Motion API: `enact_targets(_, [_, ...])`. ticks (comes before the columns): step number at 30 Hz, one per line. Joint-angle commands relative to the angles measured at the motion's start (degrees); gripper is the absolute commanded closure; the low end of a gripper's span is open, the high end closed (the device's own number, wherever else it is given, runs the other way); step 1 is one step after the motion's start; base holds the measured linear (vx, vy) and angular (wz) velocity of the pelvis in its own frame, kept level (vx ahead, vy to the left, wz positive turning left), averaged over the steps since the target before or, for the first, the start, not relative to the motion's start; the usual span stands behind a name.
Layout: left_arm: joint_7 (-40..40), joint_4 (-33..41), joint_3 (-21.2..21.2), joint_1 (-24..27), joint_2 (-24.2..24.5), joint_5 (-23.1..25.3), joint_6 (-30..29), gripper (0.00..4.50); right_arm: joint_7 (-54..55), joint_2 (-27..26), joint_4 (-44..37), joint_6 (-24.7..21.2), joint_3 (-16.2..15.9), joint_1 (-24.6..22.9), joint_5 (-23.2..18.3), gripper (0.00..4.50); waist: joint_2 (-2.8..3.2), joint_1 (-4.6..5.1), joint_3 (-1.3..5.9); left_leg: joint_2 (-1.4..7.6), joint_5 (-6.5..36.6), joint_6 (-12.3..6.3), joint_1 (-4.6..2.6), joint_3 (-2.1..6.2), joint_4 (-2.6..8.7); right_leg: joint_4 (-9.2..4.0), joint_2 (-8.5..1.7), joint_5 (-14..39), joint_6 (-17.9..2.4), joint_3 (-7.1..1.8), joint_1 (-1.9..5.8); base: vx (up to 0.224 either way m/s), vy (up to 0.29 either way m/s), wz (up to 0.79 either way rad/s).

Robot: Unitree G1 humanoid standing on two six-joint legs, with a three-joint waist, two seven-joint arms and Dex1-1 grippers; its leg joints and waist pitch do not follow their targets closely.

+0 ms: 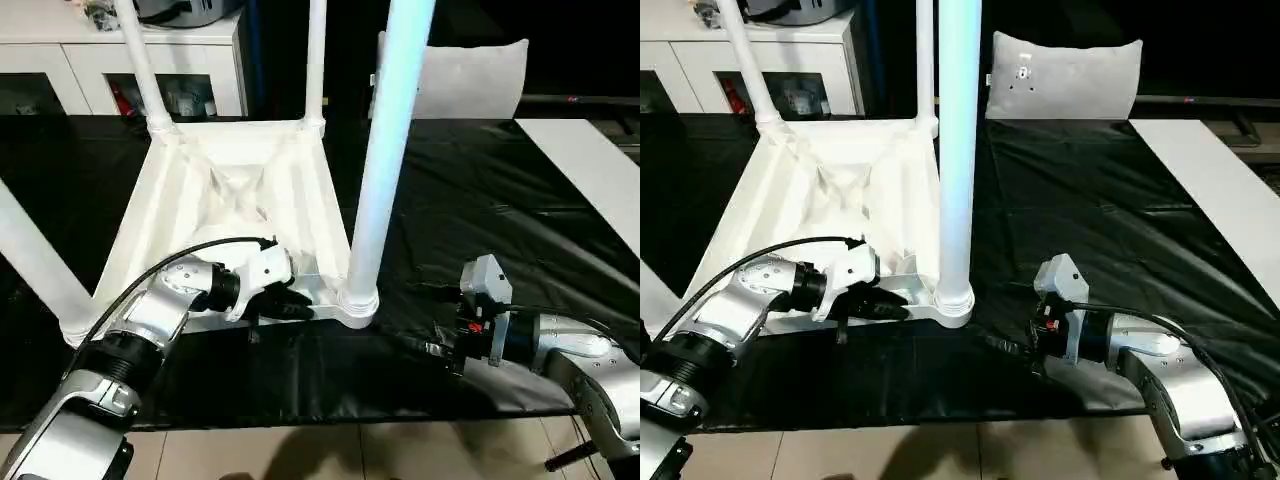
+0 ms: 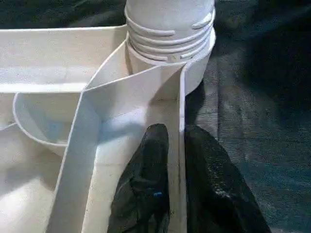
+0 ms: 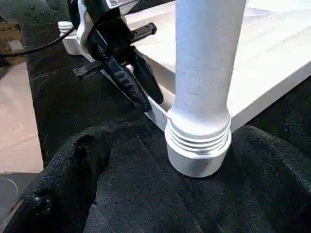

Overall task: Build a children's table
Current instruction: Rotate leg to tighten

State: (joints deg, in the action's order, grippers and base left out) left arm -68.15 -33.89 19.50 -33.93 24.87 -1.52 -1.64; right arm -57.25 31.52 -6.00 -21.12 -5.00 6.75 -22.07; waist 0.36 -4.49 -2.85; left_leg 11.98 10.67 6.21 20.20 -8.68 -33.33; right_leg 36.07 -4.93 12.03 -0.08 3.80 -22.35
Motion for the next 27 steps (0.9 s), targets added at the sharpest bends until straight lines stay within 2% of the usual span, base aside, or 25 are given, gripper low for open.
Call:
enact_targets(1, [0.45,0.99,-0.07,-0.50,0.79,0.99,-1.58,3.45,0.28,-0.01,0.49,0.53,-0.21,0.54,0.58,0.00,-0.04,-0.13,3.21,0.62,12.61,-1.91,0.37,-0.56,3.89,-5.34,-2.55,11.89,-10.99,-2.40,2.88,0.000,0.000,0.00])
enact_targets(5, [0.42,0.84,0.41,-0.13,0.86,1.62,-2.04,3.45,0.07,0.02,0.80,0.87,-0.09,0.28,0.53,0.00,0.04,-0.18,3.16,0.66,13.15,-1.81,0.26,-0.57,3.98,-5.54,-2.58,13.34,-10.59,-2.43,2.82,0.000,0.000,0.00])
enact_targets(10, [0.77,0.34,-0.06,-0.34,0.75,1.56,-3.18,3.45,-0.17,0.10,1.53,1.50,-0.02,0.30,0.67,0.00,-0.17,-0.23,3.12,0.66,13.21,-1.86,0.28,-0.58,3.99,-5.60,-2.61,14.18,-10.40,-2.42,2.78,0.000,0.000,0.00])
enact_targets(14, [1.07,1.30,-1.42,-0.16,-0.03,-0.09,-4.45,3.79,-0.24,0.05,1.90,1.71,-0.13,0.50,0.74,0.00,-0.14,-0.26,3.10,0.62,12.84,-1.96,0.32,-0.63,3.95,-5.60,-2.59,14.02,-10.56,-2.44,2.78,0.000,0.000,0.00])
enact_targets(15, [0.94,1.46,-1.58,-0.05,-0.15,-0.34,-4.33,4.03,-0.23,-0.02,2.06,1.84,-0.20,0.57,0.81,0.00,-0.15,-0.26,3.04,0.63,13.11,-1.97,0.29,-0.64,3.98,-5.67,-2.59,14.46,-10.52,-2.43,2.72,0.000,0.000,0.00])
enact_targets(18, [0.31,1.77,-0.78,0.51,0.56,0.63,-3.70,4.20,-0.16,-0.28,2.48,2.22,-0.46,0.80,1.03,0.00,-0.18,-0.33,3.10,0.65,13.49,-1.92,0.28,-0.58,4.02,-5.77,-2.67,15.78,-9.93,-2.42,2.77,0.000,0.000,0.00])
enact_targets(22, [0.97,1.65,-0.21,0.78,1.21,1.86,-3.22,4.43,-0.02,-0.53,2.64,2.71,-0.78,0.80,1.29,0.00,-0.13,-0.32,3.13,0.69,13.04,-1.97,0.33,-0.52,4.06,-5.66,-2.60,14.57,-9.92,-2.41,2.74,0.000,0.000,0.00])
enact_targets(24, [1.20,1.78,-0.46,0.85,1.00,1.66,-2.28,4.43,-0.07,-0.51,2.38,2.73,-0.80,0.58,1.27,0.00,-0.52,-0.27,3.10,0.72,12.93,-2.10,0.33,-0.59,4.06,-5.65,-2.58,14.36,-10.05,-2.41,2.73,0.000,0.000,0.00])
enact_targets(25, [1.43,1.85,-0.65,0.82,0.78,1.54,-1.58,4.43,-0.11,-0.42,2.24,2.71,-0.73,0.47,1.24,0.00,-0.38,-0.32,3.09,0.72,12.89,-2.11,0.35,-0.54,4.07,-5.60,-2.63,14.46,-10.08,-2.40,2.74,0.000,0.000,0.00])
enact_targets(26, [1.43,1.85,-0.65,0.82,0.78,1.54,-1.58,4.43,-0.11,-0.42,2.24,2.71,-0.73,0.47,1.24,0.00,-0.48,-0.32,3.12,0.72,12.69,-2.18,0.34,-0.60,4.03,-5.58,-2.65,14.46,-10.01,-2.42,2.72,0.000,0.000,0.00])
enact_targets(27, [1.71,1.97,-0.93,0.68,0.34,1.38,-0.17,4.43,-0.48,-0.10,2.03,2.47,-0.61,0.34,1.00,0.00,-1.16,-0.28,3.10,0.71,12.20,-2.44,0.45,-0.67,4.00,-5.55,-2.64,14.54,-9.82,-2.43,2.76,0.000,0.000,0.00])
